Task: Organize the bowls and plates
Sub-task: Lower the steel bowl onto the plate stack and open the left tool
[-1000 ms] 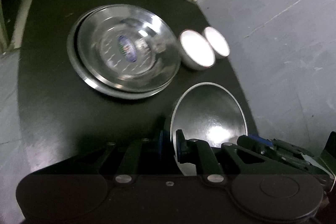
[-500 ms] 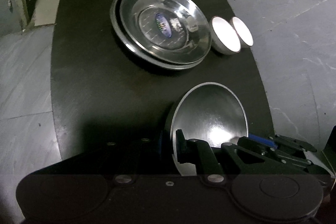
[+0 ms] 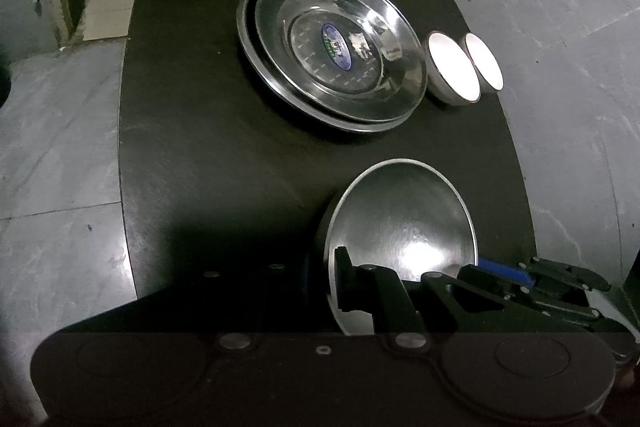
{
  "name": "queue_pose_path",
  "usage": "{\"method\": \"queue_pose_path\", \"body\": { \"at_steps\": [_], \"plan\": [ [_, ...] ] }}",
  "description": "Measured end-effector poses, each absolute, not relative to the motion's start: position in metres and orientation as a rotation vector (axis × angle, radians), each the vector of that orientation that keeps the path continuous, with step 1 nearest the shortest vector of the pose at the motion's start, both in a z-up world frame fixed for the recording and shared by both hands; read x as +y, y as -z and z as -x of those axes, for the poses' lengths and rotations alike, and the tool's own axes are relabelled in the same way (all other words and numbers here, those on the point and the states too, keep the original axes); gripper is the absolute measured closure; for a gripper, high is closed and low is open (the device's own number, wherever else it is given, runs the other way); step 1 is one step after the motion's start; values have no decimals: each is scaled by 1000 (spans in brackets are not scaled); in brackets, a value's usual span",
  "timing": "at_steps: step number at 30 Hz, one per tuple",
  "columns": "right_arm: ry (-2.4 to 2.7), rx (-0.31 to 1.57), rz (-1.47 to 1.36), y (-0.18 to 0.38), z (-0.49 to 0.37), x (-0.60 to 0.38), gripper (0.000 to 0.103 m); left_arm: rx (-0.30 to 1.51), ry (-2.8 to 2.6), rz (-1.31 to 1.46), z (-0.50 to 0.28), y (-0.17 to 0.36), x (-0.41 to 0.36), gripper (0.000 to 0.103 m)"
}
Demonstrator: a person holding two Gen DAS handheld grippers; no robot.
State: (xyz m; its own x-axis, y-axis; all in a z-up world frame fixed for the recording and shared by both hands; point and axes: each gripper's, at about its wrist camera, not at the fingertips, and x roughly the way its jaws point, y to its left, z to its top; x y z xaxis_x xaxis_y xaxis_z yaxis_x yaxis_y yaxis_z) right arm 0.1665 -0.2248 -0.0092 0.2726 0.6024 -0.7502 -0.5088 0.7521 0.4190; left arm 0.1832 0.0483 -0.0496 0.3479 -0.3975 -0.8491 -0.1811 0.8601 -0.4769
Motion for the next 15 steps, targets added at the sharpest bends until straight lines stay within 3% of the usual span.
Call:
{"method": "queue_pose_path", "body": {
  "at_steps": [12, 15],
  "plan": [
    [-726, 1018, -130, 7, -164, -233, 82, 1152, 104, 489, -181, 29, 53, 79],
    [-704, 992, -151, 4, -166, -238, 75, 1093, 89, 433, -184, 14, 51, 71]
  ]
}}
